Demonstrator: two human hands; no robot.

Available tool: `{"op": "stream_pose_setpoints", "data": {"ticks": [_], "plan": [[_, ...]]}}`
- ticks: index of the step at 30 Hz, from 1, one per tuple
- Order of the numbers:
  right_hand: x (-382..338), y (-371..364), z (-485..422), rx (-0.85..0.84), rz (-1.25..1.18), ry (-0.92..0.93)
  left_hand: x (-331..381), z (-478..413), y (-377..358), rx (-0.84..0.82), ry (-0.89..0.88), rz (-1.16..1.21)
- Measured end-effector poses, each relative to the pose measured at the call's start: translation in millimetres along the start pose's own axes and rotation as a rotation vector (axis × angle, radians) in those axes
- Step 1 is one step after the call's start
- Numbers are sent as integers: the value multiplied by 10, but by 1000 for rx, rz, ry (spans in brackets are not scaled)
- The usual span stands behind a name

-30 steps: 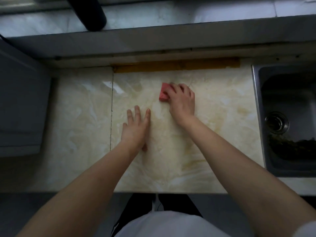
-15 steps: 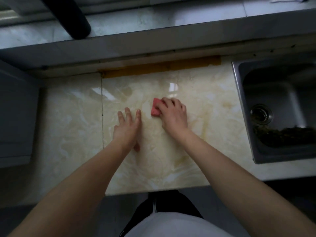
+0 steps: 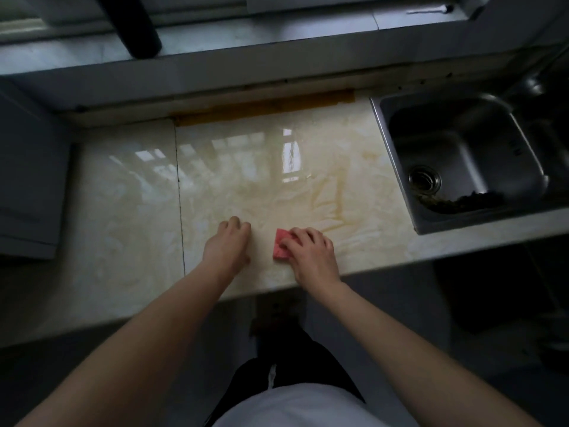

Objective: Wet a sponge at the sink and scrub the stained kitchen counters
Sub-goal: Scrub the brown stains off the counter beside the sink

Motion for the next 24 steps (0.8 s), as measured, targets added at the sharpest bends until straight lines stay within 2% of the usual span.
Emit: {"op": "stream_pose_setpoints", "data": {"ticks": [11, 16, 24], "plan": [[-94, 0, 627, -42, 28, 21, 217, 348, -151, 51, -37, 56], [-5, 42, 568, -112, 73, 71, 377, 279, -108, 52, -10, 90], [390, 98, 175, -124, 54, 209, 542, -147, 34, 6, 106, 140]]}}
Point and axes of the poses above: each hand's wrist, its own z-axis away from the middle knuckle, its own y-axis out of the back of the hand, x = y × z, the point moved 6 cm from there along -z, towards the middle knuckle, and after that the axes turned 7 degrees about y, right-handed, at the moved point
